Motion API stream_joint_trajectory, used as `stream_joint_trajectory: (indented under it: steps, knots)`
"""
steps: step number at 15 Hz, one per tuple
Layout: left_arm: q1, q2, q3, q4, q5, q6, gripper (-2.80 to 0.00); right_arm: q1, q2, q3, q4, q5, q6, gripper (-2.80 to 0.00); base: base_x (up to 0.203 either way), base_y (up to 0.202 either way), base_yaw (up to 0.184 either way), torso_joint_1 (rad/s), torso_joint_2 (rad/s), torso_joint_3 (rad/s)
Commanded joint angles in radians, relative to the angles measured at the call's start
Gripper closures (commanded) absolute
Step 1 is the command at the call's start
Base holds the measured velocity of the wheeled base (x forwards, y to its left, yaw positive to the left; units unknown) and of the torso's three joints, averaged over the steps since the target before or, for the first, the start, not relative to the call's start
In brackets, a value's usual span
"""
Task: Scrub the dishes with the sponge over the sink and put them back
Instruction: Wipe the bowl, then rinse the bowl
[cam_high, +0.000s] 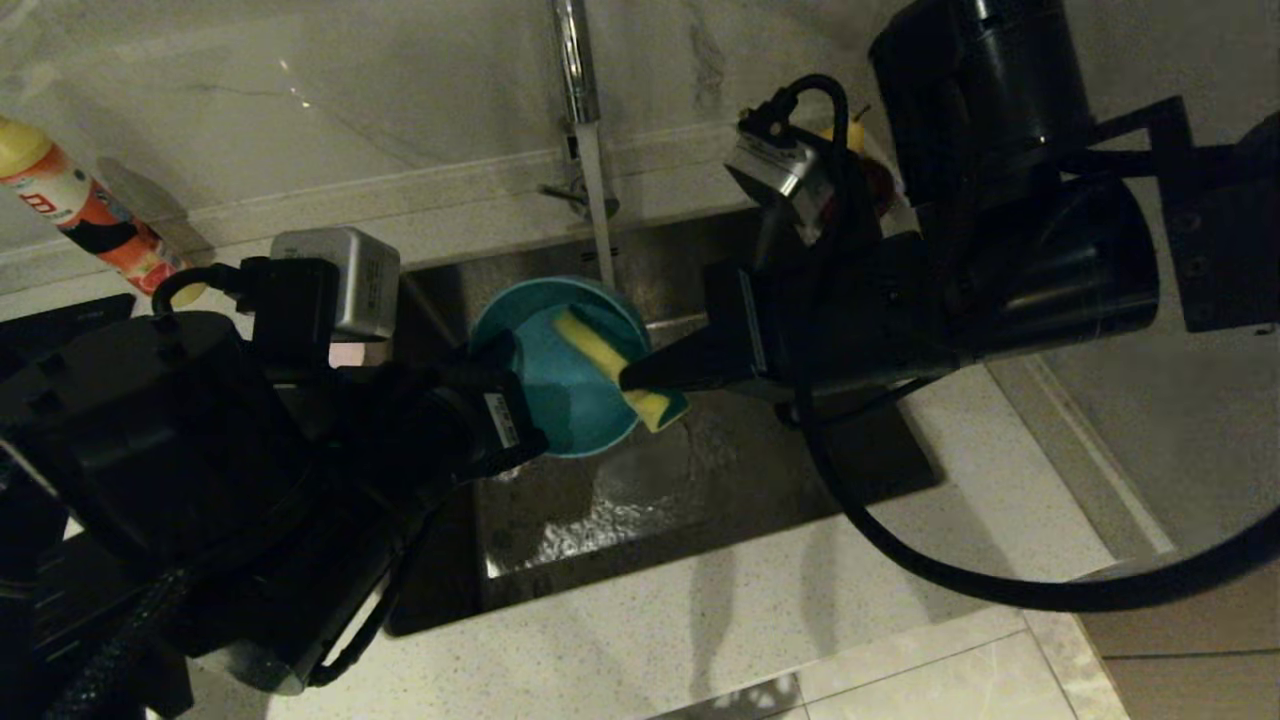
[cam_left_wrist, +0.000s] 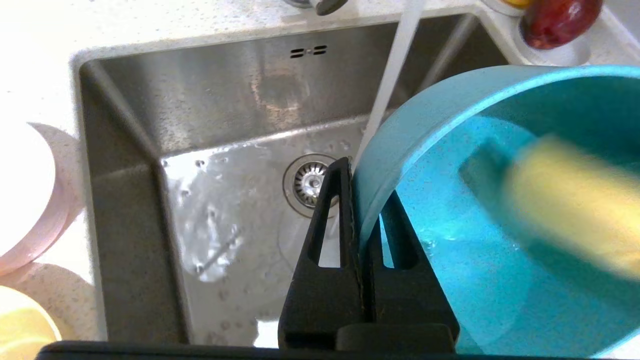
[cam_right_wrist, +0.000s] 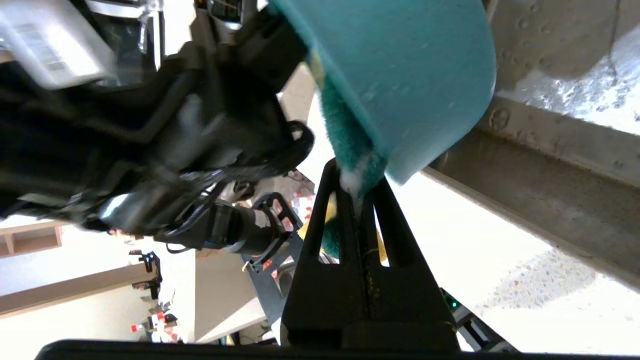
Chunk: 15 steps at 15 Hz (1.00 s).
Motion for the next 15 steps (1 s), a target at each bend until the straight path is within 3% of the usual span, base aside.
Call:
stream_joint_trajectory:
  steps: [1,15]
  knots:
    - [0.006,0.008,-0.001,-0.004,0.004,0.000,0.00,-0.005,-0.031,0.003,0.004,0.003,0.004,0.00,0.000,0.000,0.000,0.000,0.00,0.000]
    - [0.069,0.063,-0.024,0.000,0.004,-0.007,0.00,-0.016,-0.219,0.050,0.006,0.005,0.007,0.00,0.000,0.000,0.000,0.000,0.00,0.000]
